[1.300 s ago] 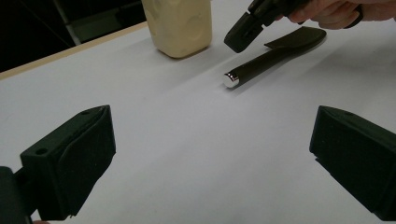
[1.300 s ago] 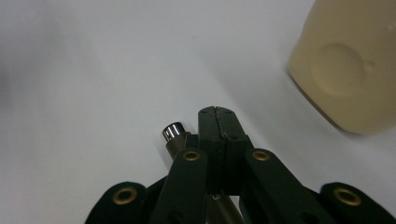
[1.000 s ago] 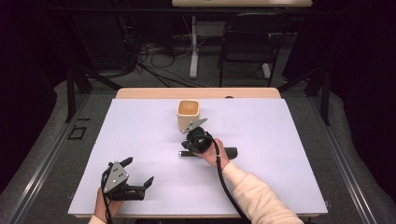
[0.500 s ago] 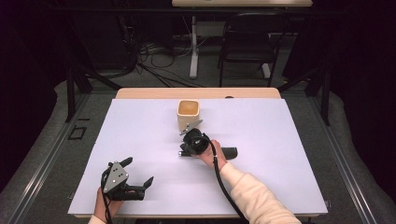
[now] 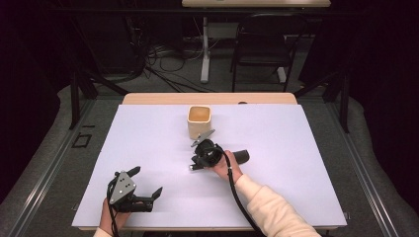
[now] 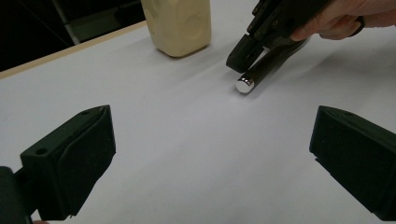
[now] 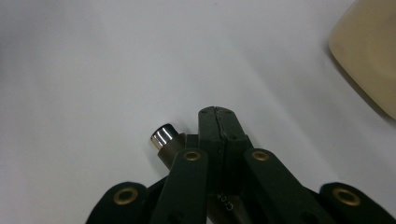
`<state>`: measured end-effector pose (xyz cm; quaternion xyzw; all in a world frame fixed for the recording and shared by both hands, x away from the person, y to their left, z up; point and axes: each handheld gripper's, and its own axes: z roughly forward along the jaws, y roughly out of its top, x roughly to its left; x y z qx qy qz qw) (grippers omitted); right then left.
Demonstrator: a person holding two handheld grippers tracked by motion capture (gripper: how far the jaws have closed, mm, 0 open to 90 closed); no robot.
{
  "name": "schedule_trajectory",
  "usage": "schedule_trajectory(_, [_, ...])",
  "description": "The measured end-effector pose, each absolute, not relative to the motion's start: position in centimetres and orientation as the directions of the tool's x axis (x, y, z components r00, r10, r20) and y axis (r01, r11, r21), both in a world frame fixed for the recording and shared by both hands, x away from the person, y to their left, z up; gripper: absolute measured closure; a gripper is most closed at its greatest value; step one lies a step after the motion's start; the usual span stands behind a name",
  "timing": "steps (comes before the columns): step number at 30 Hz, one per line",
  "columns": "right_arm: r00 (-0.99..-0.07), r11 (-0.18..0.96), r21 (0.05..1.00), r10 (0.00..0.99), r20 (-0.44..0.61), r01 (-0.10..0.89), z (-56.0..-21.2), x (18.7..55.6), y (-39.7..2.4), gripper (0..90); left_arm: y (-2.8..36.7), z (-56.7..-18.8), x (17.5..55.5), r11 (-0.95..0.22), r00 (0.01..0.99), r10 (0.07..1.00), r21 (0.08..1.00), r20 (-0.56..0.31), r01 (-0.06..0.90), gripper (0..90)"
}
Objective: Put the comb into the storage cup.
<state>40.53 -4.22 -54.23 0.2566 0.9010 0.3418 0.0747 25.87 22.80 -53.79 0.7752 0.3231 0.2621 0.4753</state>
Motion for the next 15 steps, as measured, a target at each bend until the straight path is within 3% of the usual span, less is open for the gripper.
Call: schedule_trajectory(15, [-0.876, 0.659, 0.637, 0.480, 0.051, 0.399, -53.9, 39.1, -4.7, 90.0, 22.8, -53.8, 25.9, -0.337, 0.653, 0.751, 0.907, 0.097, 0.254, 0.3])
